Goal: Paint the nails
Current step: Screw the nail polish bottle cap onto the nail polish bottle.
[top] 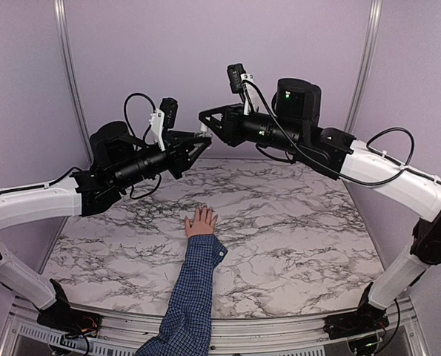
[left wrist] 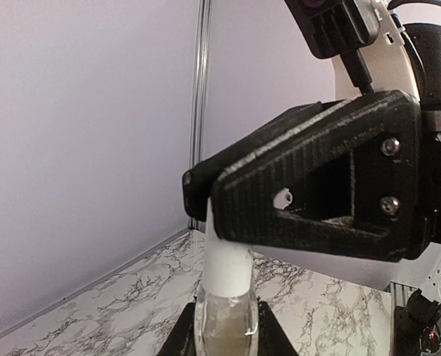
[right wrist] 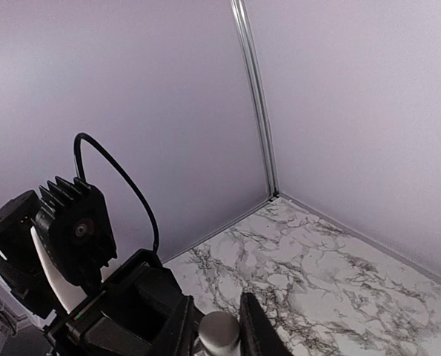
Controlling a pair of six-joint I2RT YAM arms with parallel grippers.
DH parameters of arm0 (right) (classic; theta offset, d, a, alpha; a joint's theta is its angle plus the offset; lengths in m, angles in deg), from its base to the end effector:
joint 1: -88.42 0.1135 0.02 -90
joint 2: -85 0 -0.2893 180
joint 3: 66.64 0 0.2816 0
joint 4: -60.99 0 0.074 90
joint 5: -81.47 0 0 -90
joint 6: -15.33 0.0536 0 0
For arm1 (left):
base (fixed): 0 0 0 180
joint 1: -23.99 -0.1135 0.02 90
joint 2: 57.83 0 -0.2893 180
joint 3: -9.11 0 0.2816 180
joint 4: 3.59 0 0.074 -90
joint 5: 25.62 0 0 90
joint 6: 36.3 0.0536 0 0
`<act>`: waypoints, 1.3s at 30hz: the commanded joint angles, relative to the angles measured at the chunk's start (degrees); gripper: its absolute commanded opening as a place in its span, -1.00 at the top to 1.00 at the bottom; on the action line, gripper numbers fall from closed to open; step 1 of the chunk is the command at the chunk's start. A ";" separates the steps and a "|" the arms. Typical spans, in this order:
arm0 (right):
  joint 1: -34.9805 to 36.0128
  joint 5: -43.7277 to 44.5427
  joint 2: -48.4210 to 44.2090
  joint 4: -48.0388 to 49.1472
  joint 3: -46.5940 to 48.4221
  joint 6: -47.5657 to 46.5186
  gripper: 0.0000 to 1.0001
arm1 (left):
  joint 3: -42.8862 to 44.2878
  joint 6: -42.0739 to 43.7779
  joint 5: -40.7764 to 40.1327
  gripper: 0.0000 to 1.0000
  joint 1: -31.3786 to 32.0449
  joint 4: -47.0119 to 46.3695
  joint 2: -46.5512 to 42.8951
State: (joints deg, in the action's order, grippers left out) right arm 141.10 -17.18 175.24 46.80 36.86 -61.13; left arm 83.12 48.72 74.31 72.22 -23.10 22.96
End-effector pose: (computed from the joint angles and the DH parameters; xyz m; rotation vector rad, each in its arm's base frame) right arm 0.2496 0.3407 0.4653 -0.6797 1.5392 1.0081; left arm 0.2442 -0.2873 0.3938 0.6579 1.2463 -0.8938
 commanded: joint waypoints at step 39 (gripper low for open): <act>-3.12 -49.36 -4.79 4.89 -1.99 -9.45 0.18 | 6.58 -16.29 51.15 1.00 -2.17 -4.13 1.66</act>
State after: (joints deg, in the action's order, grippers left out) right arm 136.62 -65.28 169.62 50.60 32.75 -70.25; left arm 87.27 33.34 123.38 69.81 -25.01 23.99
